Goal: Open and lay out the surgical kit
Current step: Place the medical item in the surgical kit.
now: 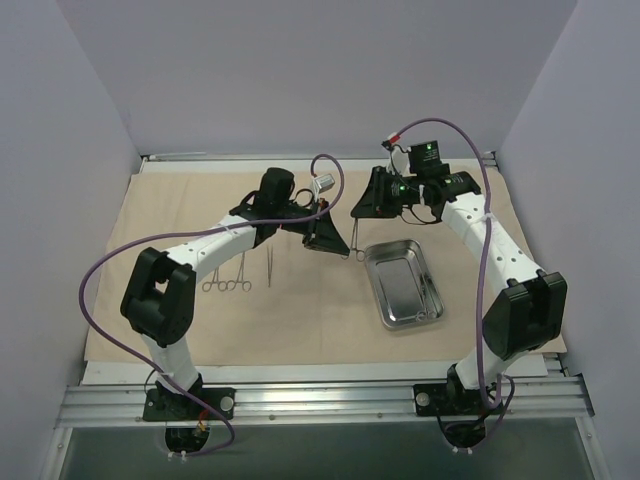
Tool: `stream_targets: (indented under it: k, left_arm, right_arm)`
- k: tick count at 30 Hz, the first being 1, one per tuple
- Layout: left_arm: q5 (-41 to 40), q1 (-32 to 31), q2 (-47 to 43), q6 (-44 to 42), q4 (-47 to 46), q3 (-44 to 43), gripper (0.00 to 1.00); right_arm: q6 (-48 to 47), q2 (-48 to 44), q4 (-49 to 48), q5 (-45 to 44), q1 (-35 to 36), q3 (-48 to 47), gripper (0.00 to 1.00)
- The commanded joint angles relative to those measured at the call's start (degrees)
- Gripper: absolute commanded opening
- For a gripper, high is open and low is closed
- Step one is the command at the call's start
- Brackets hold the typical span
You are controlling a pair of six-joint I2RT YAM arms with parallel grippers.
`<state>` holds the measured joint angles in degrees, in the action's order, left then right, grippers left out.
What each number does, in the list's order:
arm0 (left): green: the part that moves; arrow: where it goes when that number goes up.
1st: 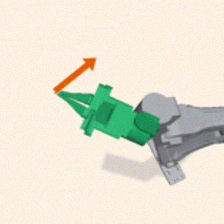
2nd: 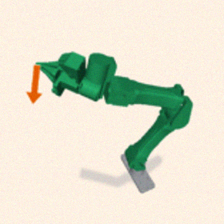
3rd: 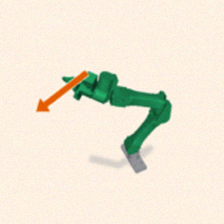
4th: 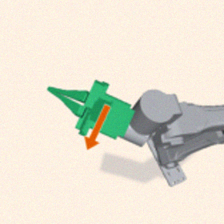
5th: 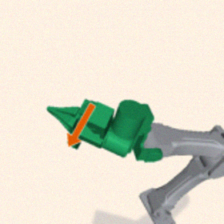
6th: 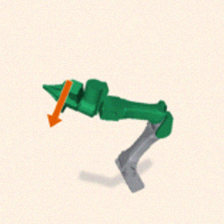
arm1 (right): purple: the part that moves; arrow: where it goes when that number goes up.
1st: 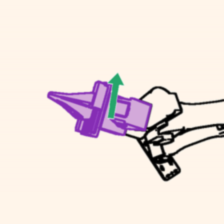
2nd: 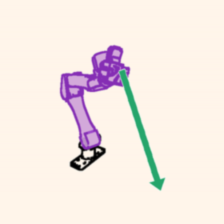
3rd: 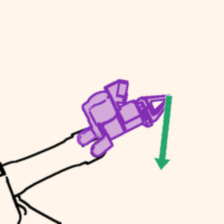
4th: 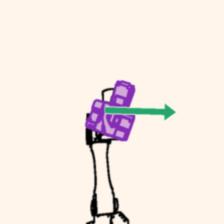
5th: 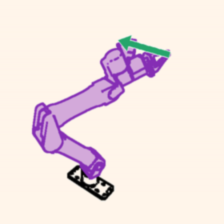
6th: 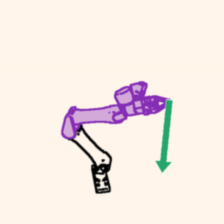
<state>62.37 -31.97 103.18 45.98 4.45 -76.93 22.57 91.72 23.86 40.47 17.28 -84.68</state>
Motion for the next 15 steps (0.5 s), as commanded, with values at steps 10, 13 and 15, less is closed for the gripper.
stream_targets:
  k: [10, 13, 15]
  left_arm:
    - [-18.39, 3.31, -7.54, -16.78, 21.72, -9.19, 0.54]
    - [-25.00, 2.79, -8.60, -19.52, 26.48, -13.42, 0.56]
    - [-29.99, 1.56, -8.69, -21.18, 27.97, -16.31, 0.56]
  right_arm:
    - [3.79, -0.06, 4.43, -9.07, 3.28, -4.25, 0.00]
    - [8.00, 1.70, 8.29, -15.32, 5.04, -6.45, 0.00]
    - [10.38, 2.84, 9.80, -18.92, 5.83, -7.51, 0.00]
